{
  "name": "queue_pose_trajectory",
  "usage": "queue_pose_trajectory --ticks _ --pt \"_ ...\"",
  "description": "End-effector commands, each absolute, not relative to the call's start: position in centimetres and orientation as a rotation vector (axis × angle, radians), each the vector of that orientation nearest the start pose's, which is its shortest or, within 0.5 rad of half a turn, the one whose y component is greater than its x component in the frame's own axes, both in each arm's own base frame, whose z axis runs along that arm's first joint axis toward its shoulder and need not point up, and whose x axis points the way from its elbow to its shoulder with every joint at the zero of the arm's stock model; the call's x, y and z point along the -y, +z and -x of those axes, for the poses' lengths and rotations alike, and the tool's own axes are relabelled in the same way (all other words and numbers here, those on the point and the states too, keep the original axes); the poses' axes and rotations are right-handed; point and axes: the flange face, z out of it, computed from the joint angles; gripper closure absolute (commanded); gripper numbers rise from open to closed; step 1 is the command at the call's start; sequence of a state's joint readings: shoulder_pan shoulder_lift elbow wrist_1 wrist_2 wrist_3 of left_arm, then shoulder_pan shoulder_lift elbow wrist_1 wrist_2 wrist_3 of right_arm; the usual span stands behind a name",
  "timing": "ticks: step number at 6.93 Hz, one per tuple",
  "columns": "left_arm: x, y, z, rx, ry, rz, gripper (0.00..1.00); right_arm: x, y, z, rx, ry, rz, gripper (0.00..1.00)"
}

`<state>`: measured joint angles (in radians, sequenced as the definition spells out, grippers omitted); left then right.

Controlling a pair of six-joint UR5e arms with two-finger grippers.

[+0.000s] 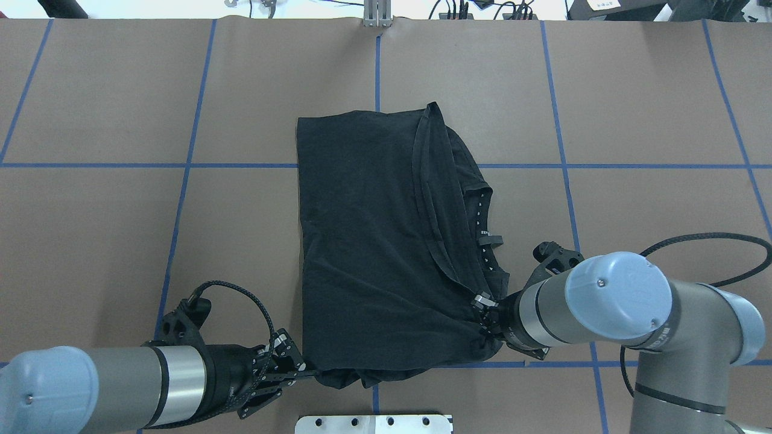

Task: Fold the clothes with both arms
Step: 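Lift the near edge with both grippers and fold it away from the robot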

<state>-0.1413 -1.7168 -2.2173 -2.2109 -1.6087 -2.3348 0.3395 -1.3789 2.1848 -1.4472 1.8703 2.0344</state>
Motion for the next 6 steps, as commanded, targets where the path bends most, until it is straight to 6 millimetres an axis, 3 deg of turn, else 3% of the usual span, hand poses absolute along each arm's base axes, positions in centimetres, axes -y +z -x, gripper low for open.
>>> queue_pose_trajectory --ticks 1,2,3,4,6 --pt "21.0 19.0 -38.7 -1.424 -0.755 0.454 1.0 30.7 26.1 37.8 0.959 0.652 0.423 1.0" --pt "25.3 19.2 -38.4 -1.436 -0.779 0.366 1.0 35.9 24.3 38.4 0.978 0.693 0.462 1.0" --pt "30.5 19.0 -39.2 -1.401 -0.795 0.316 1.0 40.7 24.4 39.8 0.961 0.736 0.488 1.0" --pt "35.0 18.4 -39.6 -1.389 -0.811 0.278 1.0 43.9 24.5 40.2 0.955 0.774 0.475 1.0" --pt "40.3 21.0 -39.5 -1.336 -0.826 0.168 1.0 49.0 24.1 41.5 0.939 0.79 0.452 1.0"
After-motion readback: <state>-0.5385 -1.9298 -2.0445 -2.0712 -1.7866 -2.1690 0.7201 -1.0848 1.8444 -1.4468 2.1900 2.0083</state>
